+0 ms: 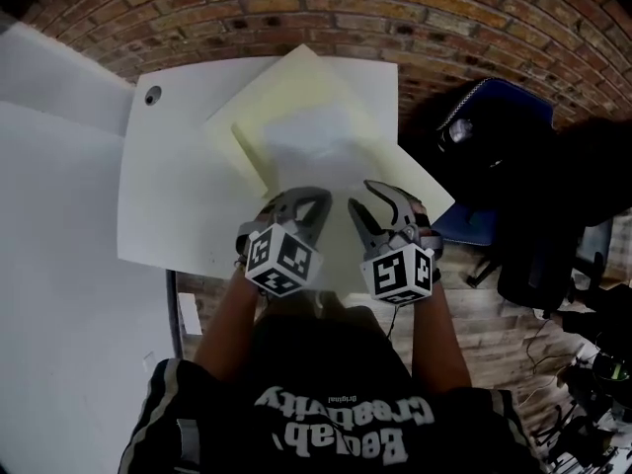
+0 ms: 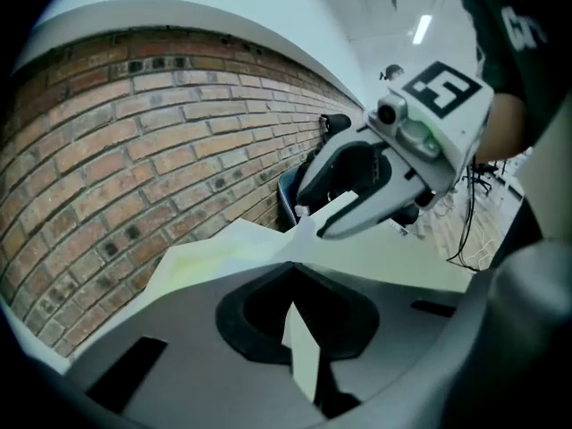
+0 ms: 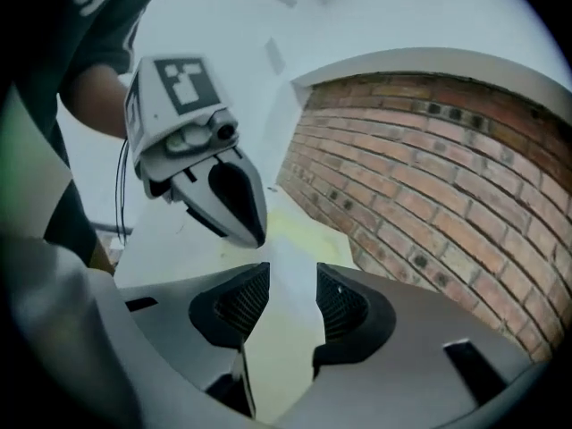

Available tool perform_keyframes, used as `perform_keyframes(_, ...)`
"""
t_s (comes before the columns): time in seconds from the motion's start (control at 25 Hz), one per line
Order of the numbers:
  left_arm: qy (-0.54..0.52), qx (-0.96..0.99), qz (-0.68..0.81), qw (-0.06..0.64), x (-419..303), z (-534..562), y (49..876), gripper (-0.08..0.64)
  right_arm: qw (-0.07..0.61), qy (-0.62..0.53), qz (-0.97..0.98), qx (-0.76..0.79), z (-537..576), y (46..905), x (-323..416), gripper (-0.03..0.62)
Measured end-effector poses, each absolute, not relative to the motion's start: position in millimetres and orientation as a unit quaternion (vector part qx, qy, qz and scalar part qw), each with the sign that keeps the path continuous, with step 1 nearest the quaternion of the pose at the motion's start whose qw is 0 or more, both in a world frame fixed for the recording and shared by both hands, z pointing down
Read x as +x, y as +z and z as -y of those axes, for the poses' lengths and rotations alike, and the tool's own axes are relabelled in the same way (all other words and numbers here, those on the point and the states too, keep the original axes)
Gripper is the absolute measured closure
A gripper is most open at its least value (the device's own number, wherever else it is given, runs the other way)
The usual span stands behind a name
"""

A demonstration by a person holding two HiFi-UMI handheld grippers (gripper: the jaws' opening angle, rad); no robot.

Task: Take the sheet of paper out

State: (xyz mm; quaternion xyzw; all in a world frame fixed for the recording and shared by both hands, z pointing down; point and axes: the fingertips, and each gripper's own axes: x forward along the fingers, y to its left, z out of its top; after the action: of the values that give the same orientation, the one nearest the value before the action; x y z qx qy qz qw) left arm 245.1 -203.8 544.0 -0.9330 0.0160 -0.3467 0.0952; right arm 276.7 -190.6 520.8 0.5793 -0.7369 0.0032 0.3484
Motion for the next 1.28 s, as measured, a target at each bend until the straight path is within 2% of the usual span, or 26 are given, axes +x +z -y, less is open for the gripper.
perform_keyframes(0.2,-0.335,-0.937,-0.009,0.098,239.2,197.9,527.9,0.561,0.39,-0.031,0.729,0.562,198.9,527.6,264.6,0.452)
perform_keyframes(0.24,-0.333,-0.938,-0.011,0.099,237.9,197.9,525.0,0.56,0.393,-0.041,0.725,0.563,200.4,525.1,264.4,0.549)
perform_keyframes(0.28,-0.331,-0.938,-0.012,0.102,236.2,198.3,522.7,0.56,0.394,-0.048,0.725,0.563,201.5,522.5,263.1,0.598)
perform_keyframes(0.76,-0.347,-0.932,-0.032,0.098,209.8,205.6,540.5,0.56,0.377,-0.024,0.733,0.565,191.3,518.1,253.2,0.595)
perform_keyframes(0.8,-0.35,-0.931,-0.033,0.097,208.0,205.3,543.8,0.56,0.378,-0.018,0.73,0.569,189.0,520.4,256.4,0.589)
perform_keyframes(0.88,-0.35,-0.932,-0.033,0.091,207.2,203.6,548.3,0.56,0.386,-0.005,0.724,0.572,184.3,527.4,263.6,0.528)
perform_keyframes(0.92,-0.35,-0.932,-0.032,0.088,207.6,202.7,550.3,0.56,0.393,0.001,0.721,0.571,182.3,531.8,267.9,0.505)
perform_keyframes(1.04,-0.351,-0.932,-0.025,0.082,208.7,199.1,555.5,0.56,0.426,0.015,0.707,0.564,174.1,546.8,284.8,0.491)
perform_keyframes(1.28,-0.344,-0.937,-0.017,0.064,213.1,199.8,559.5,0.56,0.541,-0.013,0.687,0.485,164.8,586.8,317.5,0.479)
